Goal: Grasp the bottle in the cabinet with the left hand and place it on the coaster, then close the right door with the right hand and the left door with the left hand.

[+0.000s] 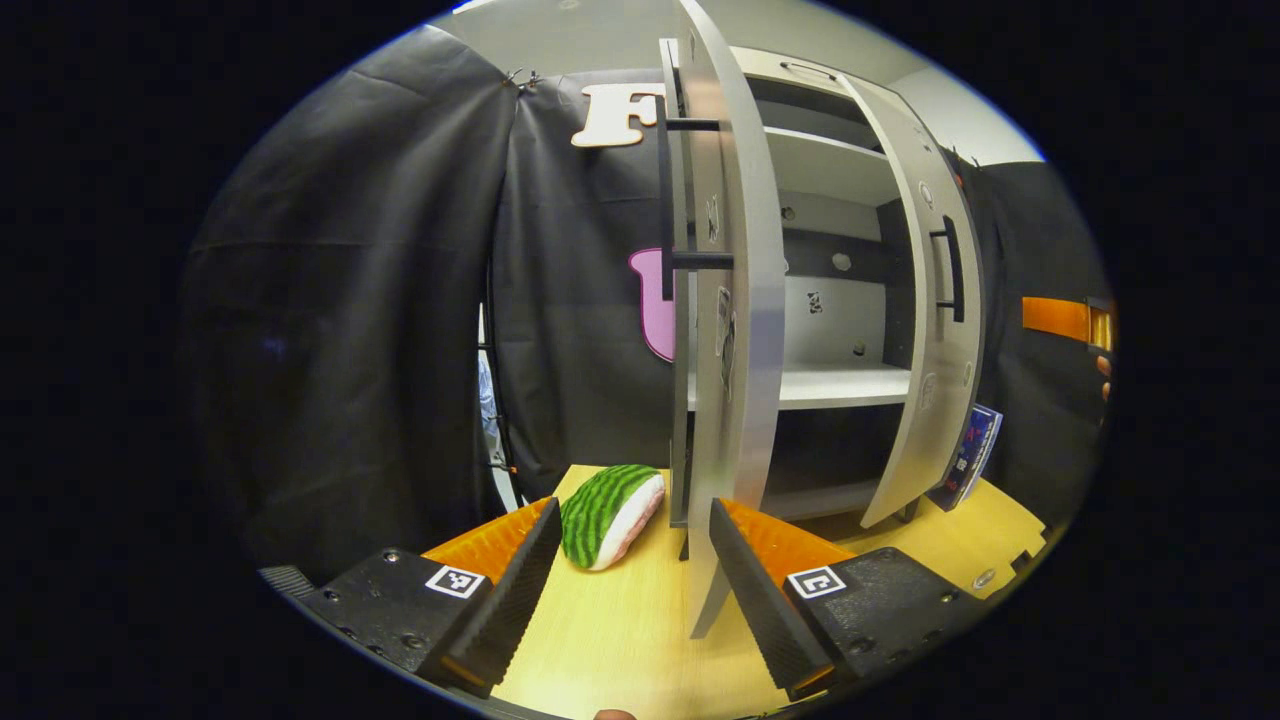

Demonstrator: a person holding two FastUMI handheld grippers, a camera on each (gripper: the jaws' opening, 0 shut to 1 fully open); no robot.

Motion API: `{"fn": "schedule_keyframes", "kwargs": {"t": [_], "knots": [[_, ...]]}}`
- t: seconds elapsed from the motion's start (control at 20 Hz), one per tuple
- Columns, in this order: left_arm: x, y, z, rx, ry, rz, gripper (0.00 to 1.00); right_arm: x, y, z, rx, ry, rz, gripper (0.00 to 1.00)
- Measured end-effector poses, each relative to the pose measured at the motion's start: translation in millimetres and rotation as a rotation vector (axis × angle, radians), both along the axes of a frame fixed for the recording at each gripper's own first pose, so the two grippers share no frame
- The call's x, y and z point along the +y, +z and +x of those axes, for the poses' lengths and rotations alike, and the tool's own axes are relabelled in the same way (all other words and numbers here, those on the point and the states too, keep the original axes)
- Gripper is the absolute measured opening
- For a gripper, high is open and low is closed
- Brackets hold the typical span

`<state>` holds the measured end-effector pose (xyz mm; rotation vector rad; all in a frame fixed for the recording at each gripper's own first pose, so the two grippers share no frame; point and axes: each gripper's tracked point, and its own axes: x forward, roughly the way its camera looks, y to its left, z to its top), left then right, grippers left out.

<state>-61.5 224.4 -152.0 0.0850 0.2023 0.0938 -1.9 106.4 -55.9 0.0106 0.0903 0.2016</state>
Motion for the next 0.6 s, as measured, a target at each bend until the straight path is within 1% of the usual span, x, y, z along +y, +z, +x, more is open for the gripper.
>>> {"fn": "schedule_keyframes", "kwargs": {"t": [0.05, 0.1, 0.15, 0.2, 0.25, 0.3, 0.35, 0.5, 0.55, 0.6], "knots": [[-1, 0, 0, -0.001, -0.002, -0.001, 0.94, 0, -1, -1, 0.003, 0.001, -0.001, 0.99], [-2, 0, 1, -0.001, -0.007, -0.004, 0.92, 0, -1, -2, 0.005, 0.002, -0.004, 0.99], [-4, -1, 1, 0.0, -0.011, -0.004, 0.94, -1, -2, -2, 0.007, 0.003, -0.007, 0.99], [-5, -1, 1, -0.003, -0.013, -0.007, 0.94, -2, -3, -2, 0.009, 0.001, -0.01, 0.96], [-6, -2, 1, -0.004, -0.015, -0.011, 0.93, -2, -4, -3, 0.01, 0.0, -0.011, 0.96], [-8, -1, 0, -0.005, -0.018, -0.014, 0.94, -3, -4, -3, 0.012, 0.0, -0.011, 0.99], [-10, -3, 1, -0.005, -0.023, -0.019, 0.94, -3, -5, -4, 0.013, 0.001, -0.012, 0.99], [-21, -3, 2, -0.004, -0.053, -0.03, 0.94, -4, -4, -5, 0.013, -0.001, -0.015, 0.99], [-25, -4, 3, -0.002, -0.066, -0.033, 0.94, -5, -4, -6, 0.013, -0.003, -0.015, 0.96], [-31, -6, 4, 0.0, -0.079, -0.034, 0.94, -6, -4, -6, 0.013, -0.005, -0.015, 0.99]]}}
